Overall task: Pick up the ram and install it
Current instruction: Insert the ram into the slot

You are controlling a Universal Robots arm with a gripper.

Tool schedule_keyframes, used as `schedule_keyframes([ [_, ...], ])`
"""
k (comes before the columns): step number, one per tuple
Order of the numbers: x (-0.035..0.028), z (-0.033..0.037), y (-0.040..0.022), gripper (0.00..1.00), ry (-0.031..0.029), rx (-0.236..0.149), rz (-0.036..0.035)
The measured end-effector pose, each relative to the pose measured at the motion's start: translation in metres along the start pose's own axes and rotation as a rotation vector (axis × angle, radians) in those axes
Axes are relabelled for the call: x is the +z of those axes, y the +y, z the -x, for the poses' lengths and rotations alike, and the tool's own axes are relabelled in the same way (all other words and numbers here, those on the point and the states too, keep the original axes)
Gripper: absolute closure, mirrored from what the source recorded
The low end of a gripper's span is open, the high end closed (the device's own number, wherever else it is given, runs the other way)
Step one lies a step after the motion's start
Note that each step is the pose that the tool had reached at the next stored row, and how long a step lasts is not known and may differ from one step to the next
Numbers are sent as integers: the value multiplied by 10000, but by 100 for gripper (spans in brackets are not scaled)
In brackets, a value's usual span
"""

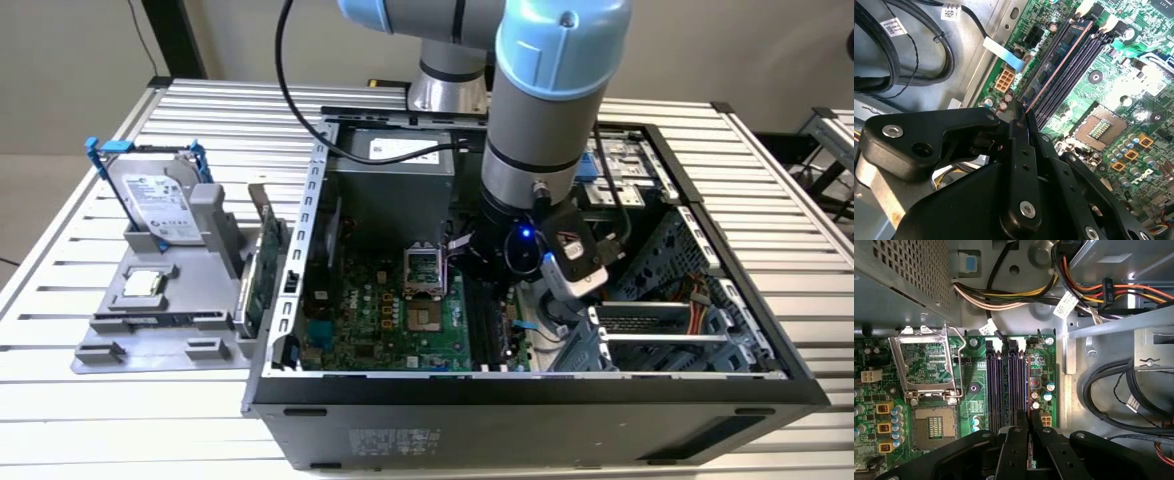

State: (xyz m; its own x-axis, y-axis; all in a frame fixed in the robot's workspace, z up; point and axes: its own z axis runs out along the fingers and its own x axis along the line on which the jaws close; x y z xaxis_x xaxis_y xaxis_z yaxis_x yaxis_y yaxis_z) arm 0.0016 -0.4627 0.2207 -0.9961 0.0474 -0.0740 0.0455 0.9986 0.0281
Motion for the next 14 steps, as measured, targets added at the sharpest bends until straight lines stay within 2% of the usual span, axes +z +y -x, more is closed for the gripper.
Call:
schedule_keyframes([
  [6, 3, 0, -2, 100, 26, -132, 6],
  [14, 38, -3, -2, 100, 33, -308, 22],
])
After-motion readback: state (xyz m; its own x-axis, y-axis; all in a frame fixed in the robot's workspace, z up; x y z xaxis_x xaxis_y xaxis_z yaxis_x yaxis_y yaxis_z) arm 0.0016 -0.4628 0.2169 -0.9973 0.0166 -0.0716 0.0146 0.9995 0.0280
